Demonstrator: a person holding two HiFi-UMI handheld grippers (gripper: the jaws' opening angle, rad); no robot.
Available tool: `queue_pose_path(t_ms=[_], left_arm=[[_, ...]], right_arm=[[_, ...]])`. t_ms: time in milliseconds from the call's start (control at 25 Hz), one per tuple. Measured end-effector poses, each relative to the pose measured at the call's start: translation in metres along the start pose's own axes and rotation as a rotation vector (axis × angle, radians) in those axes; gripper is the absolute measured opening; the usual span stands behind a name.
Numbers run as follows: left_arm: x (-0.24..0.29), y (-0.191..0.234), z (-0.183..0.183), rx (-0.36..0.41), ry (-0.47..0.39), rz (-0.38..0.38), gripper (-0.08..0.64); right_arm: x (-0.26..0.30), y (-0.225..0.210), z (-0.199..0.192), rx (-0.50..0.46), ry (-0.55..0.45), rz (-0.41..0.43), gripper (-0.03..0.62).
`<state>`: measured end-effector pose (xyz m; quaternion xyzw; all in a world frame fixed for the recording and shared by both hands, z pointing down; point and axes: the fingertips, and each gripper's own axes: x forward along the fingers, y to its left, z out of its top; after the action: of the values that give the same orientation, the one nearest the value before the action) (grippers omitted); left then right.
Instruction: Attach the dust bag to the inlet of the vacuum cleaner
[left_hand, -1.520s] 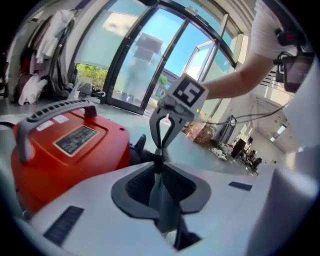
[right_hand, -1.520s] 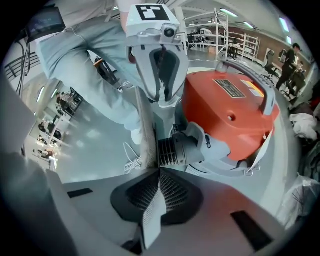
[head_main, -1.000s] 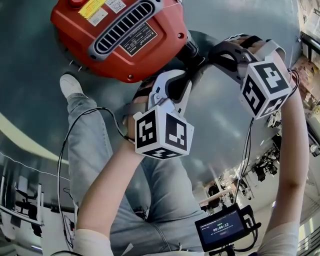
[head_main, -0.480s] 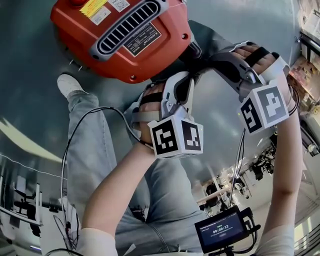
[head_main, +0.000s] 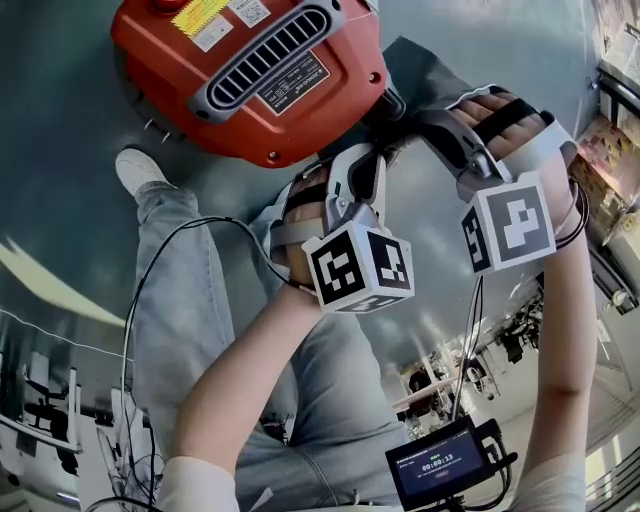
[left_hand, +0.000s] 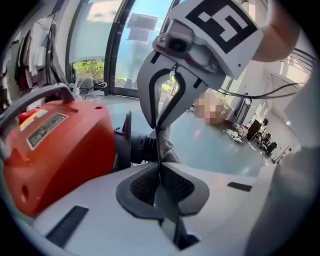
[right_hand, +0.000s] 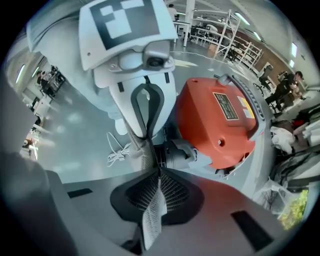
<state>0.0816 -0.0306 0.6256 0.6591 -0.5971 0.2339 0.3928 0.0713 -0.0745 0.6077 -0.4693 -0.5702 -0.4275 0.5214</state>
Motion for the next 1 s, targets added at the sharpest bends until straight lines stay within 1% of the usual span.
queue_pose_path(t_ms=[80, 120, 200, 280, 360, 440, 560, 640, 760, 840, 920, 1000], left_arm=[[-0.011, 0.003, 0.008, -0.028, -0.011, 0.033, 0.012], [-0.012, 0.005, 0.013, -0.044, -0.015, 0.038, 0.011], [-0.008, 0.009, 0.021, -0.083, -0.032, 0.022, 0.011], [-0.003, 0.012, 0.025, -0.090, -0.055, 0.012, 0.012], [-0.001, 0.013, 0.021, -0.094, -0.066, 0.018, 0.012], [0.001, 0.011, 0.009, -0.122, -0.052, 0.018, 0.012], [0.002, 0.007, -0.007, -0.155, -0.008, 0.004, 0.011], [-0.006, 0.008, -0.003, -0.159, 0.007, 0.019, 0.009], [-0.018, 0.012, 0.015, -0.131, -0.018, 0.064, 0.009], [-0.019, 0.015, 0.022, -0.133, -0.028, 0.073, 0.009], [-0.016, 0.022, 0.019, -0.154, -0.037, 0.083, 0.009], [-0.012, 0.027, 0.011, -0.143, -0.050, 0.090, 0.011]], right_arm=[[0.007, -0.003, -0.005, 0.066, 0.002, 0.000, 0.017], [0.012, -0.003, -0.010, 0.101, 0.000, 0.000, 0.017], [0.023, -0.001, -0.020, 0.140, 0.010, 0.007, 0.017], [0.026, 0.000, -0.027, 0.146, 0.022, 0.017, 0.017], [0.021, -0.001, -0.025, 0.140, 0.017, 0.013, 0.017], [0.010, -0.003, -0.015, 0.127, 0.016, 0.005, 0.017], [0.001, -0.007, 0.000, 0.114, 0.011, -0.001, 0.017], [0.003, -0.008, -0.001, 0.136, 0.007, -0.014, 0.017], [0.014, -0.009, -0.013, 0.181, 0.011, -0.049, 0.017], [0.016, -0.008, -0.019, 0.199, 0.013, -0.053, 0.017], [0.009, -0.008, -0.017, 0.246, -0.013, -0.060, 0.017], [0.003, -0.009, -0.013, 0.299, -0.019, -0.079, 0.017]])
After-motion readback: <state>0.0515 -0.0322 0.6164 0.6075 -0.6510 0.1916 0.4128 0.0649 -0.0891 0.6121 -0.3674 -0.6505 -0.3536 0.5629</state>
